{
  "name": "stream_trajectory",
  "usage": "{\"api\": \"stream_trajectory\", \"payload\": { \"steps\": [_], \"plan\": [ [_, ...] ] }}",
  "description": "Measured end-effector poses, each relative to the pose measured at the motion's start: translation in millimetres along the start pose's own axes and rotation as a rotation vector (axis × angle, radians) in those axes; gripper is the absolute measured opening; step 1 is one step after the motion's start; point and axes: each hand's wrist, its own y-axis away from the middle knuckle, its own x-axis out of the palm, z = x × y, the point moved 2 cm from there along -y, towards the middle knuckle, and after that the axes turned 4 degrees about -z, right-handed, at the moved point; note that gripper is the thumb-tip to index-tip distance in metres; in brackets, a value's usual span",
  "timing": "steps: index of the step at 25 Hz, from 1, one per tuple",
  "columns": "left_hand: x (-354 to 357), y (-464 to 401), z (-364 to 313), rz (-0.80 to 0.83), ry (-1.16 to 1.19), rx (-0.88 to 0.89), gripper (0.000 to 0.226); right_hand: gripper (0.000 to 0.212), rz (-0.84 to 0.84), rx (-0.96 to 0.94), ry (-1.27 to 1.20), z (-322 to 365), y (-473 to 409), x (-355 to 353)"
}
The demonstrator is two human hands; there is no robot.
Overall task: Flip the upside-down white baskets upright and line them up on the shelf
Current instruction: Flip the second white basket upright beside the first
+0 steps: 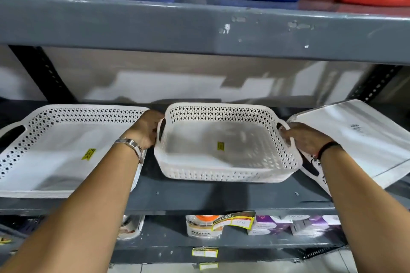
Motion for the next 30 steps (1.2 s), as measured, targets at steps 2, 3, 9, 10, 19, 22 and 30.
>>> {"api": "stream_trajectory", "payload": {
  "steps": [2,3,9,10,19,22,30],
  "plan": [
    [1.6,3.2,8.9,-0.039,-0.087,-0.026,0.023,0.015,-0.082,-0.026,0.059,-10.4,-0.9,11.2],
    [2.2,2.3,11.4,-0.066,-0.113,-0.016,0.019,0.014,-0.148,-0.037,0.094,-13.8,-1.7,15.2],
    [9.5,2.3,15.7,-0.145,-0.293,0.036,0.047,0.022,-0.288,-0.054,0.137,-27.1,-16.1,23.4],
    [11.3,3.0,16.5,-0.156,-0.311,0.043,0.047,0.029,-0.29,-0.057,0.133,-29.3,-16.6,23.3],
    [12.0,9.5,25.1,-0.189,-0.413,0.117,0.049,0.052,-0.187,-0.07,0.153,-28.2,0.9,22.8],
    [20.7,14.8,18.5,-0.219,-0.56,0.176,0.033,0.022,-0.224,-0.12,0.148,-15.4,12.6,15.5],
    [118.8,50.0,14.7,0.003,-0.59,0.318,0.024,0.043,-0.481,-0.137,0.305,-0.3,35.4,-65.1]
  ]
}}
